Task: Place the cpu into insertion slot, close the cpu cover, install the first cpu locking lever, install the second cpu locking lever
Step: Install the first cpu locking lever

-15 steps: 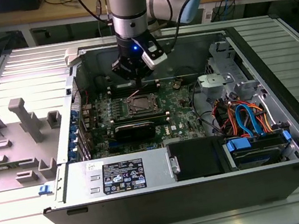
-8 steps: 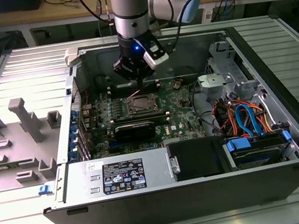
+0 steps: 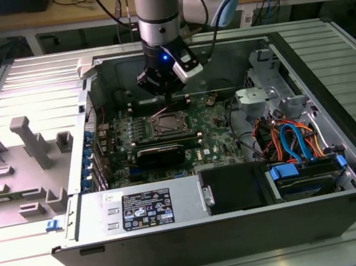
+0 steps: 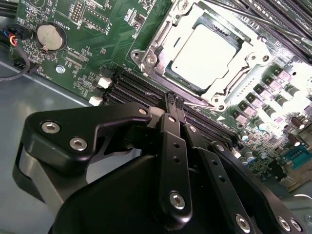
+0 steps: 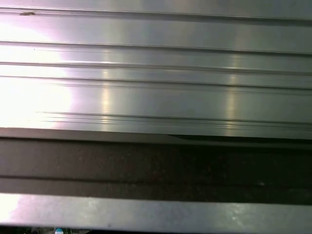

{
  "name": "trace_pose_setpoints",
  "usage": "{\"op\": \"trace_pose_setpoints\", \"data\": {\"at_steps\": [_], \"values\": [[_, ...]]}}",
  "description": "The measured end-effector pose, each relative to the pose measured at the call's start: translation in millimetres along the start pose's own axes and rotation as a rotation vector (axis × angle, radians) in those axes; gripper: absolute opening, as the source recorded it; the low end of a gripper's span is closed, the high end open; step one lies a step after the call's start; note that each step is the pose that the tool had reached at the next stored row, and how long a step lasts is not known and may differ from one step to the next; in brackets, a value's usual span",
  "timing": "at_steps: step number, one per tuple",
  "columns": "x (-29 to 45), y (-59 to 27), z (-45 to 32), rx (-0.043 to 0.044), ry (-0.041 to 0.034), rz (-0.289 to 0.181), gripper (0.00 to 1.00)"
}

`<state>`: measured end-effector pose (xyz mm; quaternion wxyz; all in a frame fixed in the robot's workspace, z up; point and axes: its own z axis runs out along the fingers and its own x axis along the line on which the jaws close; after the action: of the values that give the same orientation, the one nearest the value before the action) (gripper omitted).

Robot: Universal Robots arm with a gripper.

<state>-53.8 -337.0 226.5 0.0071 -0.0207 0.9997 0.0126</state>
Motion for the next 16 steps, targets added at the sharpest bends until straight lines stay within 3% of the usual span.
{"op": "trace_pose_setpoints", "data": {"at_steps": [16], "values": [[-3.6,-0.3,6.5,0.0006,-0.0008,0.031,0.11]]}}
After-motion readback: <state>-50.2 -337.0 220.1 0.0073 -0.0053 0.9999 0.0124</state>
